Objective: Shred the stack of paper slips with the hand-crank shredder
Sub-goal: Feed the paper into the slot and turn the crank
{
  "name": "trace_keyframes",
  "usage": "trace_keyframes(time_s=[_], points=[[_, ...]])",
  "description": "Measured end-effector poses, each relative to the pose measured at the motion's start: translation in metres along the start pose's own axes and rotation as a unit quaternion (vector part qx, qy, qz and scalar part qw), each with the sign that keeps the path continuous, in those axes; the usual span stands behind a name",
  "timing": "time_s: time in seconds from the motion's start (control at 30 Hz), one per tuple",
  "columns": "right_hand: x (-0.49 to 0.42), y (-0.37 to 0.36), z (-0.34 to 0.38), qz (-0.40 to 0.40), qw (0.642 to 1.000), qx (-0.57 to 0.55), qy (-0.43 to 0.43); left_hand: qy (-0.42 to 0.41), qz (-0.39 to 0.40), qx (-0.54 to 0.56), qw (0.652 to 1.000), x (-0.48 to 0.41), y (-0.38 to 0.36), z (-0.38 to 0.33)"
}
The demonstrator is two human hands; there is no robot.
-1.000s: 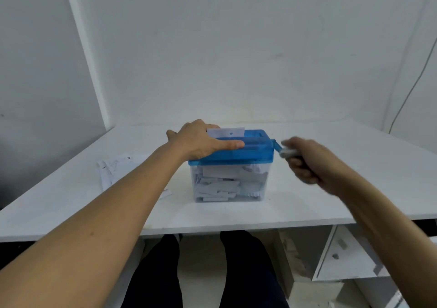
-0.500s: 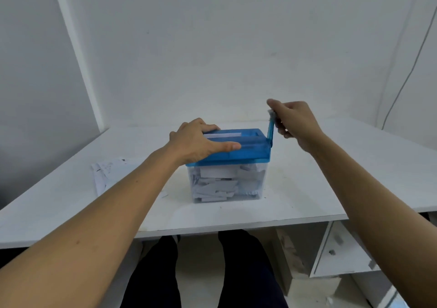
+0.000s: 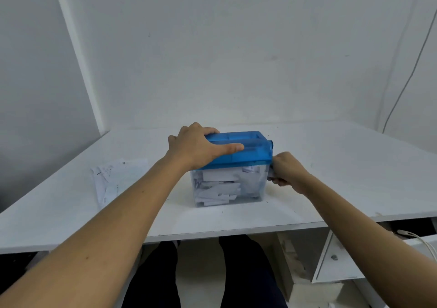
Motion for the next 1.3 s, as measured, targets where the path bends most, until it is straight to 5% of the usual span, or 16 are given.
trace_keyframes(time_s=[0.17, 0.33, 0.5, 0.67, 0.97, 1.1, 1.3], points=[[0.038, 0.033, 0.029, 0.108, 0.985, -0.119, 0.062, 0.016, 0.005, -0.008, 1.0, -0.012, 0.001, 0.005], [0.041, 0.045, 0.05, 0.158, 0.977, -0.014, 0.143, 0.01, 0.018, 0.013, 1.0, -0.012, 0.001, 0.003], [0.029, 0.06, 0.07, 0.03, 0.965, -0.182, 0.188, 0.016, 0.027, 0.015, 0.999, -0.009, 0.001, 0.001], [-0.005, 0.066, 0.078, -0.083, 0.977, -0.157, 0.118, 0.005, 0.037, 0.035, 0.999, -0.009, -0.002, 0.004], [-0.058, 0.045, 0.053, -0.045, 0.998, 0.035, 0.011, -0.004, 0.038, 0.056, 0.998, -0.004, -0.002, -0.001], [-0.053, 0.059, 0.074, -0.099, 0.994, -0.021, 0.051, 0.008, 0.051, 0.071, 0.996, -0.006, -0.003, 0.001], [-0.026, 0.049, 0.145, -0.09, 0.982, 0.017, 0.166, 0.033, 0.013, 0.286, 0.957, -0.005, 0.025, 0.012]])
Point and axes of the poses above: each hand's wrist, its own x-axis away from the middle knuckle, its own y-axis out of the back of the hand, z = x × y, the point moved 10 cm from there along -x, towards the middle knuckle, and after that the axes turned 8 degrees about x, right-handed, at the moved point
